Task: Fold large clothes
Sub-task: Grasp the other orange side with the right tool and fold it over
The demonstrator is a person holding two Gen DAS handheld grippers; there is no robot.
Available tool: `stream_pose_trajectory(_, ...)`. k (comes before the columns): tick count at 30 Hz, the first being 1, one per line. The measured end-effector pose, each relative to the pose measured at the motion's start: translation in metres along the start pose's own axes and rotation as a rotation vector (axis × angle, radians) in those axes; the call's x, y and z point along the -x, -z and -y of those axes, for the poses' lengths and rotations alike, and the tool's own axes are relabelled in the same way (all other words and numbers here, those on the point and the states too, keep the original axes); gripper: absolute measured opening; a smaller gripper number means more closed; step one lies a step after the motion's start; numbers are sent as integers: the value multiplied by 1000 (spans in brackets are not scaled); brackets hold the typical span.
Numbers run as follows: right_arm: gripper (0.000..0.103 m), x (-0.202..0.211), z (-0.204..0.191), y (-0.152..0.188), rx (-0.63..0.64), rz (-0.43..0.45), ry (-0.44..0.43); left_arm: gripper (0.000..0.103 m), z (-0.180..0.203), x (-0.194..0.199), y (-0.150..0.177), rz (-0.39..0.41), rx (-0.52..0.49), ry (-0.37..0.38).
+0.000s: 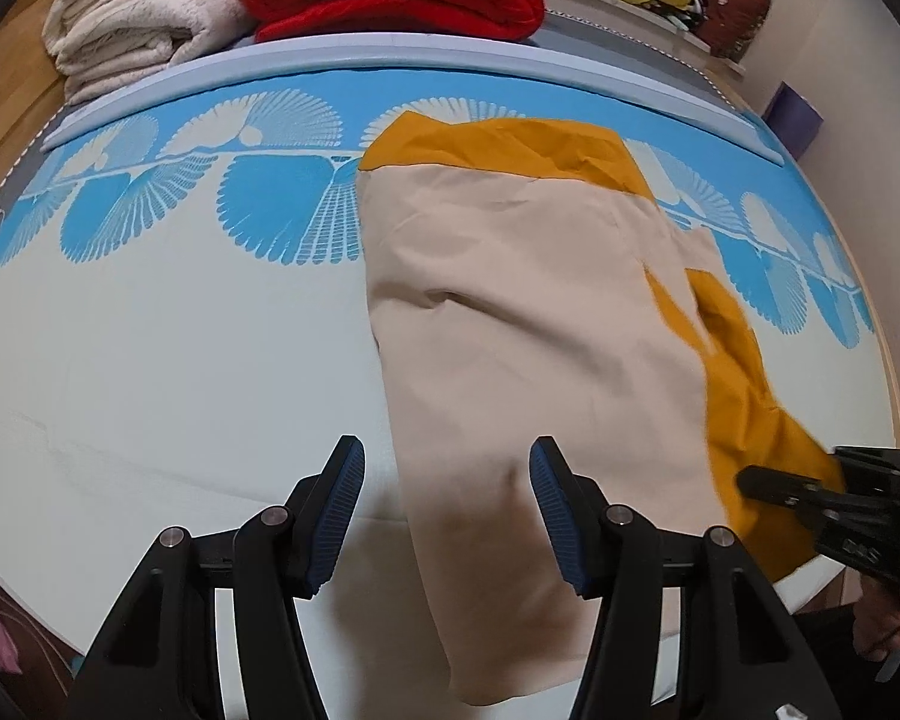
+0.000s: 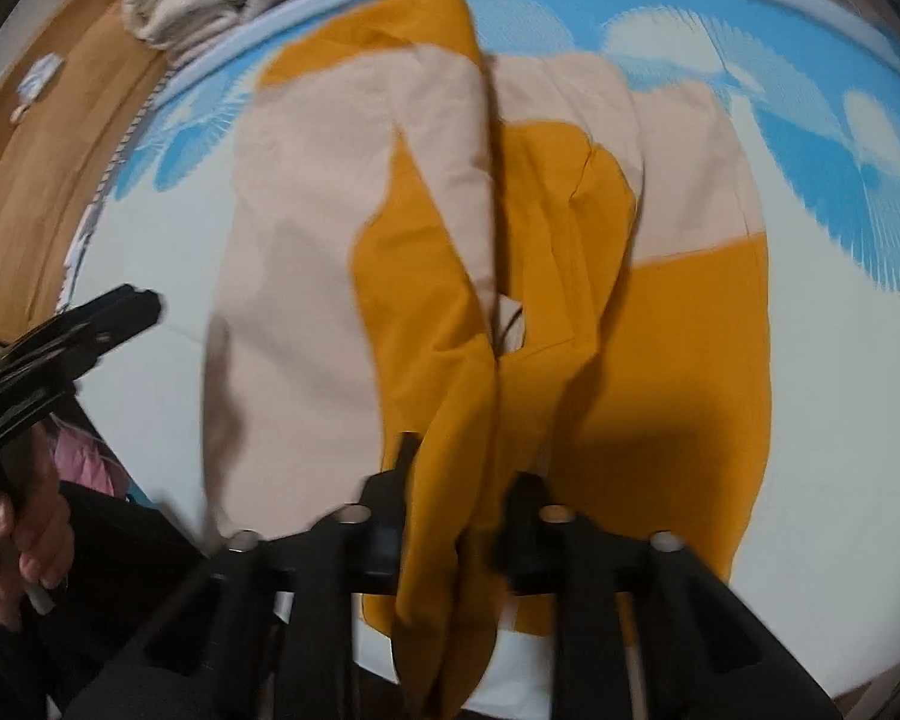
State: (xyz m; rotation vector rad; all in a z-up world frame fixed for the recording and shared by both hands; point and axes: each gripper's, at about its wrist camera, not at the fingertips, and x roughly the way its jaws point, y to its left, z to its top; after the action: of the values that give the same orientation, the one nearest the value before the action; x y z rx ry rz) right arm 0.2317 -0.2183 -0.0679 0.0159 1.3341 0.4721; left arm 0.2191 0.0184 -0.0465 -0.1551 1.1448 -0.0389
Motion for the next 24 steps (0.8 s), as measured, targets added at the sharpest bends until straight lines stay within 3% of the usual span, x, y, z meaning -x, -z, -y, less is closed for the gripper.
stream_pose_trajectory(5,14,44,-23,4,117,154,-69,53,-8,1,-3,12,57,-19)
stream_pose_trajectory(9,12,112,-10,16,149,385,-187,53,-12,3,-3,19,98,8)
stream_pose_trajectory(11,11,131,7,24,119,444,-190,53,-8,3,-3,15,86,28)
stream_pose_trajectory(15,11,127,48,40,47,372,-79,54,4,-4,-2,-25,53,69)
stream_pose_trajectory(19,11,88,89,56,-59,185,58,56,14,-16,1,-99,43,152)
stream_pose_trajectory(21,11,70,104,62,-106,113,95,59,23,-26,5,-162,37,213)
stream_pose_trajectory(24,11,60,114,65,-117,89,84,59,35,-41,14,-255,28,292)
